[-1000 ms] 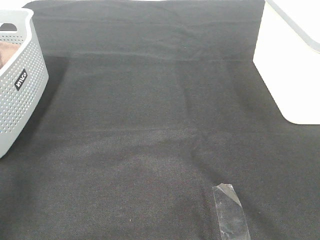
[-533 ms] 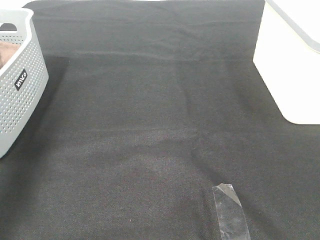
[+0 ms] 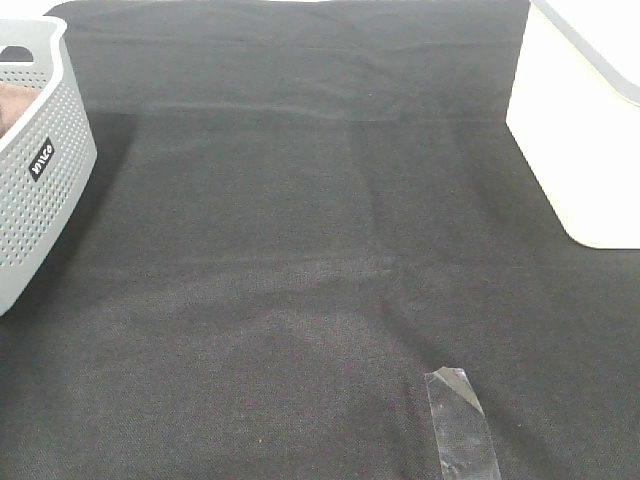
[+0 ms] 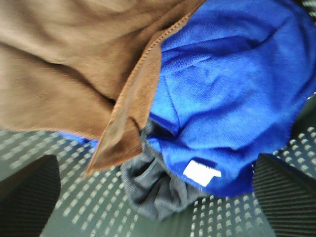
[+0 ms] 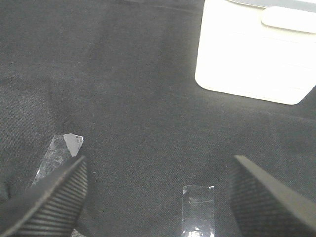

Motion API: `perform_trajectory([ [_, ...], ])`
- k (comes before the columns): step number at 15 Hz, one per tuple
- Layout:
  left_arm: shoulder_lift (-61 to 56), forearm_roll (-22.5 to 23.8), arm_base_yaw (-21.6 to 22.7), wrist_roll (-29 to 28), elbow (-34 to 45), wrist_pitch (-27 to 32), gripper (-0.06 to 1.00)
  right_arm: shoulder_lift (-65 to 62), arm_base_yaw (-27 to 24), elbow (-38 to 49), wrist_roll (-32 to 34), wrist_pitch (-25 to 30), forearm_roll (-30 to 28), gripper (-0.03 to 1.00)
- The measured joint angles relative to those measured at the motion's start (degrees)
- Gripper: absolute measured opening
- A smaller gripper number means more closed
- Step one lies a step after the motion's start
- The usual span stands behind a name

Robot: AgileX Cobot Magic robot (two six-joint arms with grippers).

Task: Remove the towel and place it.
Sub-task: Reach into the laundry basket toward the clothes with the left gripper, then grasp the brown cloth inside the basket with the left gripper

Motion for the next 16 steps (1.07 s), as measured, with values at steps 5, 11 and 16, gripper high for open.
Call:
perform_trajectory([
  [5, 9.22, 0.00, 3.09, 1.20, -3.95, 0.00, 0.99, 0.00, 0.00, 0.00, 0.00, 0.00, 0.00, 0.76],
  [11, 12.38, -1.03, 3.78, 2.75, -4.35, 0.23, 0.72, 0.00, 0.00, 0.00, 0.00, 0.00, 0.00, 0.76],
  [16, 12.38, 1.43, 3.78, 2.06, -4.41, 0.34, 0.00, 0.00, 0.00, 0.00, 0.00, 0.00, 0.00, 0.76],
])
